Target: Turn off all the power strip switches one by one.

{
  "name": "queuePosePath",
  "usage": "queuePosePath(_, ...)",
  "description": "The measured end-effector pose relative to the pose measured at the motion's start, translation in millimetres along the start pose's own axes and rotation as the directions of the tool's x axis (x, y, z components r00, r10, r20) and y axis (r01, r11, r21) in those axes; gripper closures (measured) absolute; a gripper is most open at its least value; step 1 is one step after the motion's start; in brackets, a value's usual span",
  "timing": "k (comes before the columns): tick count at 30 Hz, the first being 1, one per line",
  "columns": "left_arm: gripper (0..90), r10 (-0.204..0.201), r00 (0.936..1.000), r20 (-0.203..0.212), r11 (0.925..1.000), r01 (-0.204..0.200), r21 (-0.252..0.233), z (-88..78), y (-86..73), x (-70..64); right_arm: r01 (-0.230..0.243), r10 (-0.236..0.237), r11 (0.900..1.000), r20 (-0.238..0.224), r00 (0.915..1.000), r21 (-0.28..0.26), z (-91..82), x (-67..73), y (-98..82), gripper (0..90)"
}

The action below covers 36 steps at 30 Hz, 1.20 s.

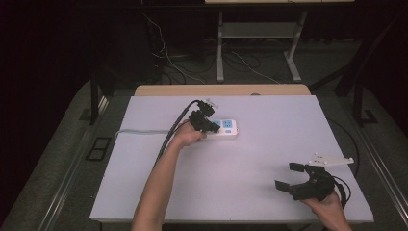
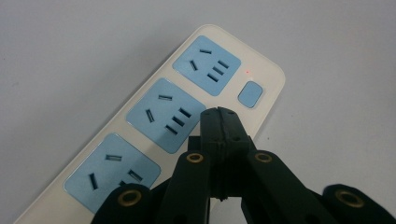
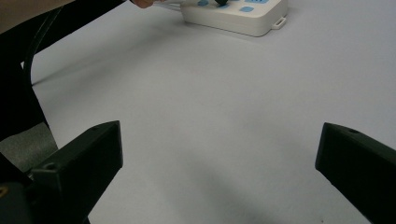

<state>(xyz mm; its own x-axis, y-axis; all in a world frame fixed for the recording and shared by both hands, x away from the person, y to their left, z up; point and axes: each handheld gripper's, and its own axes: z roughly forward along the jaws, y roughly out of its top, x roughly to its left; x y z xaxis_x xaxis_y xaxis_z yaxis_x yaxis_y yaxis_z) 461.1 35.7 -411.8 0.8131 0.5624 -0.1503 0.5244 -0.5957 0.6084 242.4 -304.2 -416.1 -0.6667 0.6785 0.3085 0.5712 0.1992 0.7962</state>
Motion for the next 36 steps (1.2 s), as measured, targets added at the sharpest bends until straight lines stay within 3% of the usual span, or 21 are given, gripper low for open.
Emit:
queuePosePath(5, 89.8, -0.024, 0.9996, 0.016, 0.9997, 0.024, -0.003, 0.2, -0.5, 2.7, 0.004, -0.004, 1.000, -0.001, 1.0000, 0.002, 0.2, 1.0, 0.0, 0.6)
queuePosePath(9, 90.0, 0.012, 0.9997, -0.020, 0.9995, -0.011, 0.028, 1.1, 3.3, -2.8, 0.004, -0.004, 1.000, -0.002, 1.0000, 0.000, -0.2, 0.9, -0.2, 0.6)
queuePosePath(27, 89.9, -0.036, 0.9992, -0.013, 0.9993, 0.036, -0.002, 0.9, -0.9, -1.3, 0.002, -0.002, 1.000, 0.000, 1.0000, -0.003, -0.7, -0.5, 0.1, 0.6)
queuePosePath(36, 89.9, -0.062, 0.9981, 0.002, 0.9981, 0.062, 0.004, 0.1, -0.9, 1.3, -0.001, 0.001, 1.000, 0.002, 1.0000, -0.008, -1.6, -1.5, 0.0, 0.6)
